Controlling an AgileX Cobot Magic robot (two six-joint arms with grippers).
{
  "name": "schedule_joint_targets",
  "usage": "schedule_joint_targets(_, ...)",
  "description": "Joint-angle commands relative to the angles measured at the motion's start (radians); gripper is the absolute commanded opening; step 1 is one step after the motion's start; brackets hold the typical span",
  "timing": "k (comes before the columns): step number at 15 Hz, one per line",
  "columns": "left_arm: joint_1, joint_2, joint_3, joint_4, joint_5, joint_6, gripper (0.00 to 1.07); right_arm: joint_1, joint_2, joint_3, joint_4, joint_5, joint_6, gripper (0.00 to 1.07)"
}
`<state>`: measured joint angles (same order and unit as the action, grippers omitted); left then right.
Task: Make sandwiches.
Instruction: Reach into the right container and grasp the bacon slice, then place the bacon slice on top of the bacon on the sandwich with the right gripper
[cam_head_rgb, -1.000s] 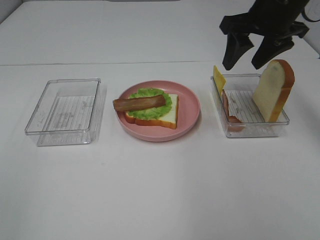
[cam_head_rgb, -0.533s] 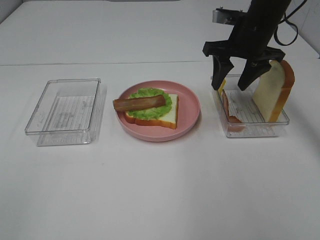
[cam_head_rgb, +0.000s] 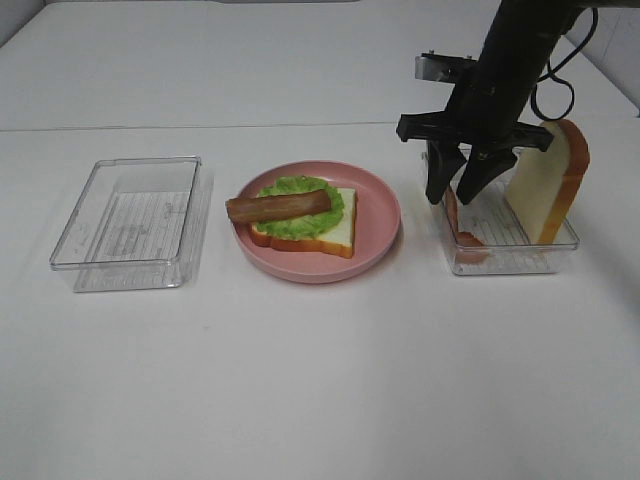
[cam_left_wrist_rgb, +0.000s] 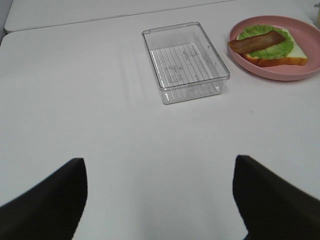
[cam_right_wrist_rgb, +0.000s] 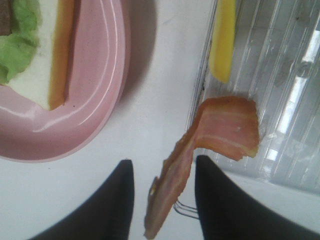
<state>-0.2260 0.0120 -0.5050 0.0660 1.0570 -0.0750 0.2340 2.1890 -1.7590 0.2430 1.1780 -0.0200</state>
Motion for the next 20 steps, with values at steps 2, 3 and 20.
schedule_joint_targets(2, -0.004, -0.004, 0.003, -0.007, -0.010, -0.003, 0.76, 0.002, 0.004, -0.006, -0.001, 0.017, 0.008, 0.01)
schedule_joint_targets(3, -0.004, -0.004, 0.003, -0.007, -0.010, -0.003, 0.76, 0.002, 0.002, -0.006, 0.001, 0.027, 0.008, 0.00)
schedule_joint_targets(20, -0.004, -0.004, 0.003, -0.007, -0.010, -0.003, 0.76, 0.027, -0.302, -0.011, 0.604, -0.081, -0.242, 0.00)
